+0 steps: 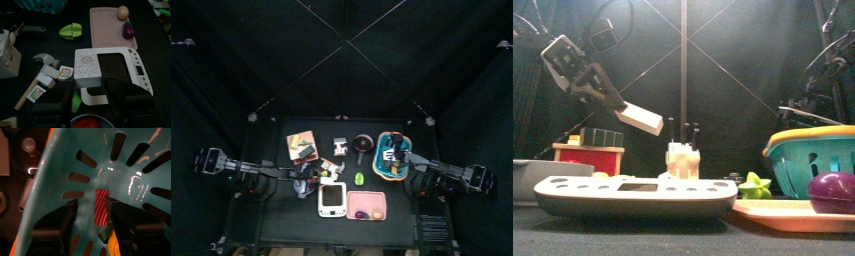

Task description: Set rice down above stove

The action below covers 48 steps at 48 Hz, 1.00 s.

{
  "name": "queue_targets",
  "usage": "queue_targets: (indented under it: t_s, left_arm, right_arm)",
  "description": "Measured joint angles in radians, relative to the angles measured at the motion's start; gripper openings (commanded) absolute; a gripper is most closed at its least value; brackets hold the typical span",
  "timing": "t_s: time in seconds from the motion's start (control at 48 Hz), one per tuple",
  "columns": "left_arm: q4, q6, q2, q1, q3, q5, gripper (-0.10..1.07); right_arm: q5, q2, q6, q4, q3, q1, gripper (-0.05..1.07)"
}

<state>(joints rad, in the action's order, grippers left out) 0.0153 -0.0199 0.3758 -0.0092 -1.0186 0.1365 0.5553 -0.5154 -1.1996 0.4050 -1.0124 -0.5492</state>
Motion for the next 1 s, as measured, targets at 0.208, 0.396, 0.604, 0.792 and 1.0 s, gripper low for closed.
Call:
queue_targets:
  t_s: [0.208,0.396,0.604,0.792,1.0]
  left_arm:
    - [0.000,-0.003,-0.008,0.000,0.000,0.009,0.59]
    - [-0.021,-0.003,-0.072,0.026,0.012,0.117,0.59]
    - [-0.035,-0.005,-0.202,0.037,0.066,0.267,0.59]
    - [-0.012,0.002,-0.308,0.040,0.149,0.287,0.60]
    - [0.132,0.002,-0.417,0.043,0.262,0.288,0.59]
  right_arm:
    - [-0.124,-0.054,0.000,0.055,0.008,0.017,0.83]
    - [-0.310,-0.075,0.003,0.137,-0.005,0.025,0.83]
    - [-0.469,-0.075,0.008,0.258,-0.021,0.028,0.83]
    - [-0.540,-0.084,0.008,0.342,-0.028,0.037,0.83]
    - [-0.568,-0.094,0.012,0.365,-0.041,0.048,0.83]
